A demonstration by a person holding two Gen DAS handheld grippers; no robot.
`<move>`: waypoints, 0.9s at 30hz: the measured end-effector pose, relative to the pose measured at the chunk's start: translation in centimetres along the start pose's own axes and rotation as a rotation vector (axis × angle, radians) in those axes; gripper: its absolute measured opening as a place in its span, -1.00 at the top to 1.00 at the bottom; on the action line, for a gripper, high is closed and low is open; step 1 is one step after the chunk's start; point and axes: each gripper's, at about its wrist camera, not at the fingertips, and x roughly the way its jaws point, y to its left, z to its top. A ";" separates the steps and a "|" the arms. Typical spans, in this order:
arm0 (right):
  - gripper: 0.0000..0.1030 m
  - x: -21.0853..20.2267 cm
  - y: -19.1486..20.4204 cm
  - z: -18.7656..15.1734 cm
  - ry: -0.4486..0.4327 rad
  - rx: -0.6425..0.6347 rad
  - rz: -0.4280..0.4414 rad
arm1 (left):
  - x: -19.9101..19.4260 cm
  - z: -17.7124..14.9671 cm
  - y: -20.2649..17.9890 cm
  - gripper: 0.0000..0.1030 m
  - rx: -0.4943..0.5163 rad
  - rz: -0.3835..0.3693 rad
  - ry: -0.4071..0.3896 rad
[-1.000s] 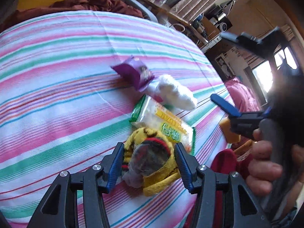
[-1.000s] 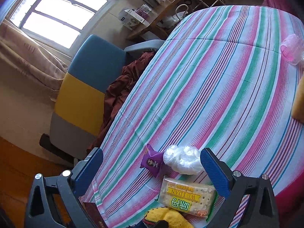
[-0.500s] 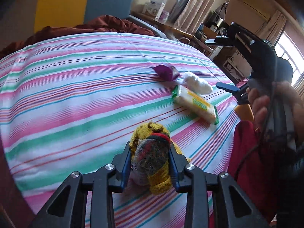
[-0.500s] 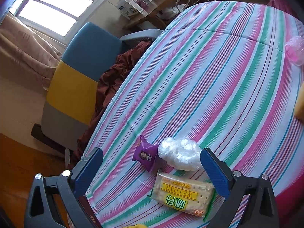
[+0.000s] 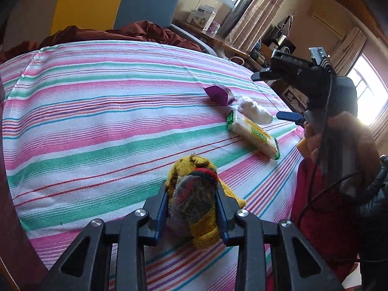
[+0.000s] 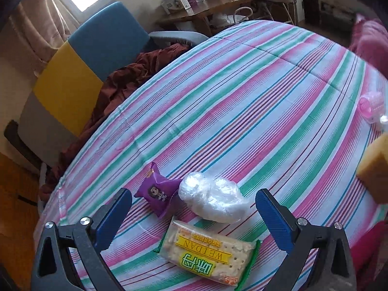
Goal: Organize objects
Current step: 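Grasp the plastic-wrapped white bundle with the right gripper while the left gripper holds the plush toy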
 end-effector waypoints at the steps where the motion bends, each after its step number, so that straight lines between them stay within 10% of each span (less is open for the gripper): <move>1: -0.91 0.0 0.3 0.0 -0.013 -0.028 -0.034 | 0.0 -0.1 0.1 0.34 -0.004 -0.004 -0.001; 18: -0.70 3.8 0.1 0.5 0.104 -0.048 -0.102 | -0.2 -0.3 0.8 0.35 -0.037 -0.043 -0.010; 21: 0.20 4.6 0.6 0.2 0.133 -0.109 -0.149 | -0.2 -0.4 0.7 0.34 -0.032 -0.040 -0.014; 27: 0.26 4.6 0.6 0.0 0.135 -0.130 -0.171 | 0.0 -0.5 0.3 0.34 -0.022 -0.029 -0.019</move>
